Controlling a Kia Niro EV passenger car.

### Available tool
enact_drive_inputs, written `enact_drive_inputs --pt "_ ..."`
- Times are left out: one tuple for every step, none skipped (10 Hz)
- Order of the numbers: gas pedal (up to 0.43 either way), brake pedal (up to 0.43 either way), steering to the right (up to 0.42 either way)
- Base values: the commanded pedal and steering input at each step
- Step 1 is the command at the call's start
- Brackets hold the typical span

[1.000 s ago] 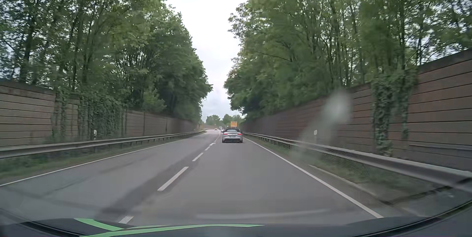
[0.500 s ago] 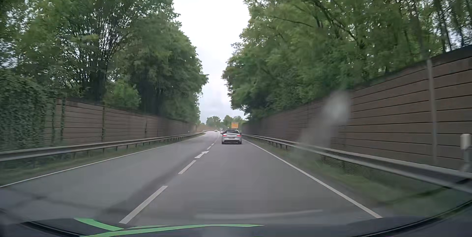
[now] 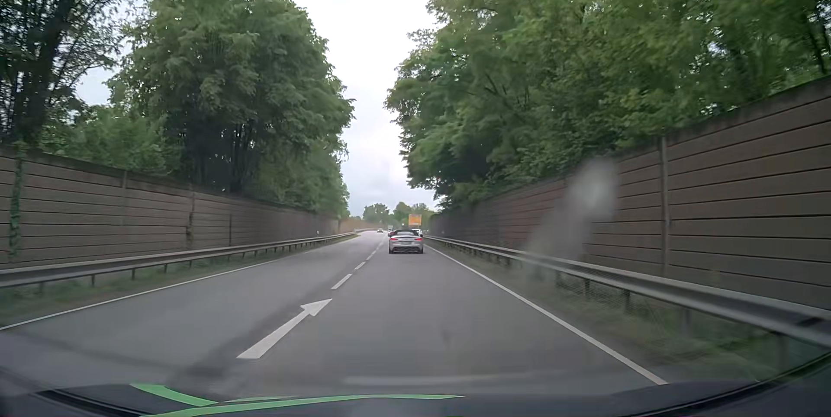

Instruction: Follow the waypoints while adhering to traffic rules and regulations

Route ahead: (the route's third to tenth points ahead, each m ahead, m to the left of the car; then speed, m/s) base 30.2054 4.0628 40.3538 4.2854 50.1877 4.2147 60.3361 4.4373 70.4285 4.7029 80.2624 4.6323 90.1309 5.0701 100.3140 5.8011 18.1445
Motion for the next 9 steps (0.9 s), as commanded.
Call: enact_drive_inputs --pt "0.039 0.0 -0.001" --pt "0.039 0.0 -0.001" --pt "0.039 0.0 -0.001" --pt "0.039 0.0 -0.001" --pt "0.039 0.0 -0.002" --pt "0.039 0.0 -0.002" --pt "0.0 0.0 -0.002" --pt "0.0 0.0 -0.002" --pt "0.0 0.0 -0.002"
